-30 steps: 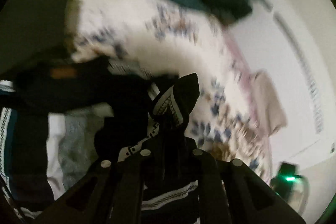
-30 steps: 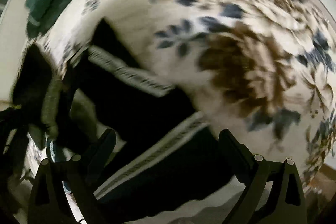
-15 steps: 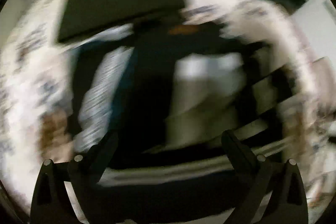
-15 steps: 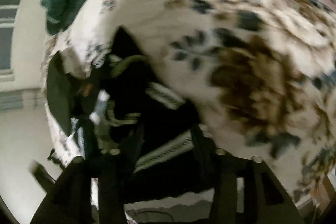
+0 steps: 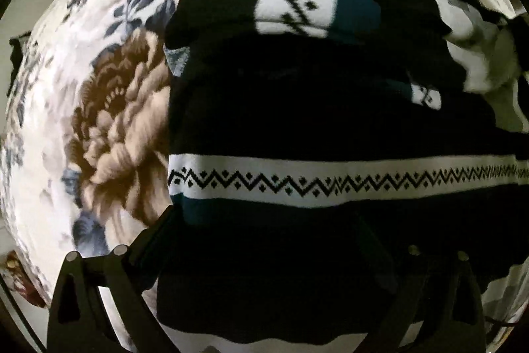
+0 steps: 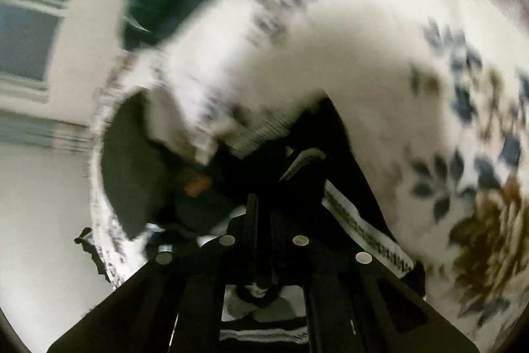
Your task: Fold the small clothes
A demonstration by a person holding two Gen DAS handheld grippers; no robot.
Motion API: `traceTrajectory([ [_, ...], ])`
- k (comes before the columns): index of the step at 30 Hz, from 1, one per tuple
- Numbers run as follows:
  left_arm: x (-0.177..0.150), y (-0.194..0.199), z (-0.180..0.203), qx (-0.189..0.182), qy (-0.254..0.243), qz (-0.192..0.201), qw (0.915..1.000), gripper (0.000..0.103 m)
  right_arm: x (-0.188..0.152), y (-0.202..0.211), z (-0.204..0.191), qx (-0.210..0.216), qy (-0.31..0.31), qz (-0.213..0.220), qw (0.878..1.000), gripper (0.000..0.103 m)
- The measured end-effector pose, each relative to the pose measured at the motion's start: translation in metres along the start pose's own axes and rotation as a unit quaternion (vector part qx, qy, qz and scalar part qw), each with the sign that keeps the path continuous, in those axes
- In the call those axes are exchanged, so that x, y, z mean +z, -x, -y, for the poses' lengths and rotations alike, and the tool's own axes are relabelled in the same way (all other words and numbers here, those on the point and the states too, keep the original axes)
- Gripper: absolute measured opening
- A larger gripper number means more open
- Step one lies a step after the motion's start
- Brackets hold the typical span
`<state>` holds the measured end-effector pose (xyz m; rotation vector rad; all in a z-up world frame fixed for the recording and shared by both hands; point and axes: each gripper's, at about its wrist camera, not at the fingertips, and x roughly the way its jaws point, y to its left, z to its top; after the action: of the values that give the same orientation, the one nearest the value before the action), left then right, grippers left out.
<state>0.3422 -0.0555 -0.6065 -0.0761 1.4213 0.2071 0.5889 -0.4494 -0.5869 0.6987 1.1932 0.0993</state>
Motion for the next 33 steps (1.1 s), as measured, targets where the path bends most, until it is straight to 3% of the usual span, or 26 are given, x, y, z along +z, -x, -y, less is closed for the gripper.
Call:
traceTrajectory([
  [3, 0.003, -0.004, -0.003, -0.008, 0.007, -0.003, 0.9999, 0.103, -0.004, -0.002, 0.021, -0.049, 0.005, -0.019, 0.999, 0.005],
  [5, 0.004, -0.006, -0.004, -0.006, 0.012, -0.004, 0.9999, 0.103, -0.01, -0.024, 0.044, -0.111, 0.014, -0.077, 0.991, 0.006],
  [7, 0.003, -0.006, -0.004, -0.004, 0.012, 0.003, 0.9999, 0.103, -0.021, -0.043, 0.065, -0.176, 0.015, -0.139, 0.974, 0.008],
  [8, 0.002, -0.005, -0.004, -0.004, 0.012, 0.006, 0.9999, 0.103, -0.027, -0.042, 0.069, -0.177, 0.012, -0.146, 0.973, 0.009],
  [9, 0.003, -0.006, -0.004, -0.006, 0.012, 0.0, 0.9999, 0.103, -0.031, -0.038, 0.066, -0.176, 0.013, -0.144, 0.974, 0.018],
  [10, 0.004, -0.005, -0.005, -0.011, 0.013, -0.005, 0.9998, 0.103, -0.033, -0.034, 0.061, -0.176, 0.019, -0.143, 0.974, 0.037],
  [12, 0.005, 0.005, -0.015, -0.032, 0.027, -0.011, 0.9991, 0.103, -0.04, -0.022, 0.038, -0.157, 0.038, -0.137, 0.977, 0.053],
  [15, 0.001, 0.035, -0.044, -0.099, 0.091, 0.001, 0.9909, 0.103, -0.047, -0.016, -0.013, -0.12, 0.087, -0.151, 0.977, 0.053],
  [17, 0.001, 0.06, -0.07, -0.141, 0.135, 0.029, 0.9802, 0.103, -0.052, -0.021, -0.052, -0.093, 0.128, -0.164, 0.974, 0.053],
  [22, 0.032, 0.066, -0.114, -0.18, 0.19, 0.087, 0.9613, 0.103, -0.068, -0.079, -0.17, -0.022, 0.238, -0.221, 0.945, 0.053],
  [26, 0.067, 0.041, -0.128, -0.201, 0.198, 0.11, 0.953, 0.088, -0.099, -0.164, -0.262, 0.004, 0.332, -0.278, 0.901, 0.053],
  [28, 0.075, 0.028, -0.131, -0.224, 0.199, 0.107, 0.9479, 0.07, -0.113, -0.206, -0.29, 0.002, 0.363, -0.304, 0.881, 0.053],
  [30, 0.072, 0.015, -0.127, -0.249, 0.193, 0.095, 0.9443, 0.035, -0.128, -0.244, -0.306, -0.007, 0.383, -0.323, 0.865, 0.053],
  [33, 0.06, 0.01, -0.12, -0.26, 0.174, 0.089, 0.9456, 0.027, -0.147, -0.287, -0.315, -0.015, 0.392, -0.371, 0.842, 0.051],
])
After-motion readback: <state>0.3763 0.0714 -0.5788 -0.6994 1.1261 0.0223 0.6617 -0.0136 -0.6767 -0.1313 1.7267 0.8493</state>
